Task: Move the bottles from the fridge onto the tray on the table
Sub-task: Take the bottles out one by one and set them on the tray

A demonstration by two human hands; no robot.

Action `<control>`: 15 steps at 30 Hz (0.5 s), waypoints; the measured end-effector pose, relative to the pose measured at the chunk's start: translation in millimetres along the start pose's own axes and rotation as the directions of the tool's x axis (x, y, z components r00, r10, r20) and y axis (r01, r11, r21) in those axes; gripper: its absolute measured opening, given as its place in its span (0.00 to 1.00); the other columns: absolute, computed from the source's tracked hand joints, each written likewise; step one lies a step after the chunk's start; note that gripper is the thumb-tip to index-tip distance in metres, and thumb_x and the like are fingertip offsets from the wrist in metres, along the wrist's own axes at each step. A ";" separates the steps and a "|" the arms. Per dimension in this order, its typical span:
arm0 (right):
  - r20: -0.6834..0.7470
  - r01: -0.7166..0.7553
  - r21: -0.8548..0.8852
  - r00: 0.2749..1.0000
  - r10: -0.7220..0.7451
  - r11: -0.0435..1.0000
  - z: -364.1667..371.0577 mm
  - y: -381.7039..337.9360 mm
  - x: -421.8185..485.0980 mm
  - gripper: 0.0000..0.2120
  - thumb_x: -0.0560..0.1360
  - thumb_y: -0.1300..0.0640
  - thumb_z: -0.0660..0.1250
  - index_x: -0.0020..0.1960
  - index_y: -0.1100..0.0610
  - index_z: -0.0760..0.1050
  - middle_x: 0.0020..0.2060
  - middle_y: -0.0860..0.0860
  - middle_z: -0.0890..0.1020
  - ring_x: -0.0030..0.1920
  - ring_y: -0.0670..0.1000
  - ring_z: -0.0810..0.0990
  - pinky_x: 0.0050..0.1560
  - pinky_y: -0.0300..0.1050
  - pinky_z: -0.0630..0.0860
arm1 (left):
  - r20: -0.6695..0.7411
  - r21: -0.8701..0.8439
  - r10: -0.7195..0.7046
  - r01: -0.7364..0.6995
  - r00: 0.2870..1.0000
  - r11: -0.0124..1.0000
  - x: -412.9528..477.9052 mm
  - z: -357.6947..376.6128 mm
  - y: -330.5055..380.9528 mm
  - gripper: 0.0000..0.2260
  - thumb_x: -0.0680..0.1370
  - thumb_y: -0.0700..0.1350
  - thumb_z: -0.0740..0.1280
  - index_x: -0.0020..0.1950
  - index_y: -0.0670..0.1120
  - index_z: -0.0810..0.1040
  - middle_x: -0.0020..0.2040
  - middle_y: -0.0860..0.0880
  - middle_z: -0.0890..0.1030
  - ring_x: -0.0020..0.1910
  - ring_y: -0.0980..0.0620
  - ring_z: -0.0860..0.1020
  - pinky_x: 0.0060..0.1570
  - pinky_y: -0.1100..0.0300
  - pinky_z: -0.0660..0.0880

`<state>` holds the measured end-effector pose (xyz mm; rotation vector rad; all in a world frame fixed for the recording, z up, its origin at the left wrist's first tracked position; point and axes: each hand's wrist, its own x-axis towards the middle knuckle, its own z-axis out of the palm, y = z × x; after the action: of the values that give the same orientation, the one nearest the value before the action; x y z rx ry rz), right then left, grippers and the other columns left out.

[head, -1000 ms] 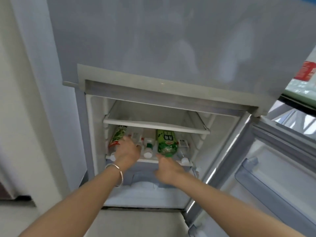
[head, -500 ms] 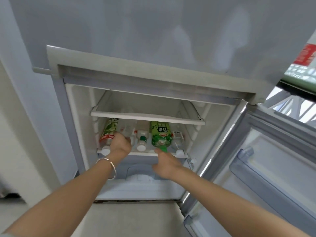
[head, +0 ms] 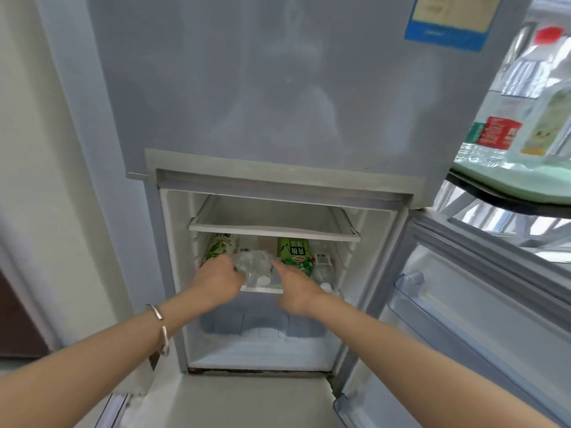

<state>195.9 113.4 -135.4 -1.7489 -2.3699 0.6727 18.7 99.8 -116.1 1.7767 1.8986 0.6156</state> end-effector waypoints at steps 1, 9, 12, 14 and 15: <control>-0.001 0.005 -0.007 1.000 -0.005 1.000 -2.9 -2.7 -2.7 0.44 0.72 0.63 0.67 0.79 0.50 0.44 0.77 0.59 0.58 0.75 0.59 0.60 0.71 0.50 0.66 | -0.016 0.027 0.017 -0.016 1.000 1.000 -6.0 -8.1 12.8 0.10 0.76 0.46 0.63 0.36 0.42 0.74 0.33 0.46 0.76 0.35 0.44 0.76 0.33 0.58 0.67; 0.069 0.097 0.098 0.992 -0.104 0.990 -59.0 -12.2 -61.3 0.50 0.68 0.59 0.77 0.78 0.54 0.47 0.73 0.51 0.63 0.73 0.53 0.65 0.69 0.41 0.64 | -0.230 0.291 0.346 -0.275 0.910 0.916 -59.6 -62.7 135.6 0.11 0.72 0.55 0.63 0.48 0.49 0.73 0.40 0.50 0.78 0.41 0.46 0.77 0.39 0.56 0.73; 0.142 0.153 0.243 0.971 -0.192 0.958 -98.5 -21.9 -107.3 0.39 0.72 0.63 0.74 0.75 0.53 0.56 0.71 0.49 0.67 0.71 0.47 0.66 0.63 0.29 0.61 | -0.318 0.322 0.465 -0.368 0.826 0.872 -77.8 -70.9 174.2 0.11 0.70 0.58 0.64 0.42 0.52 0.74 0.37 0.53 0.78 0.38 0.49 0.75 0.36 0.57 0.69; 0.104 0.171 0.384 0.968 -0.227 0.907 -118.4 -21.6 -130.7 0.33 0.73 0.69 0.71 0.71 0.51 0.61 0.66 0.46 0.72 0.64 0.42 0.69 0.62 0.27 0.66 | -0.378 0.328 0.533 -0.429 0.757 0.842 -87.7 -74.4 202.6 0.12 0.69 0.59 0.65 0.39 0.51 0.74 0.35 0.53 0.77 0.37 0.48 0.74 0.35 0.58 0.66; 0.068 0.165 0.444 0.974 -0.217 0.880 -125.3 -19.6 -137.0 0.29 0.72 0.71 0.70 0.67 0.52 0.65 0.63 0.46 0.76 0.62 0.43 0.72 0.61 0.29 0.70 | -0.411 0.324 0.555 -0.454 0.723 0.830 -92.0 -77.8 215.6 0.12 0.69 0.59 0.65 0.39 0.50 0.74 0.35 0.52 0.78 0.37 0.48 0.74 0.35 0.58 0.65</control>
<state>267.2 16.1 7.0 -1.2987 -2.1917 1.1912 146.5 20.9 80.0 2.5031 1.8032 1.2110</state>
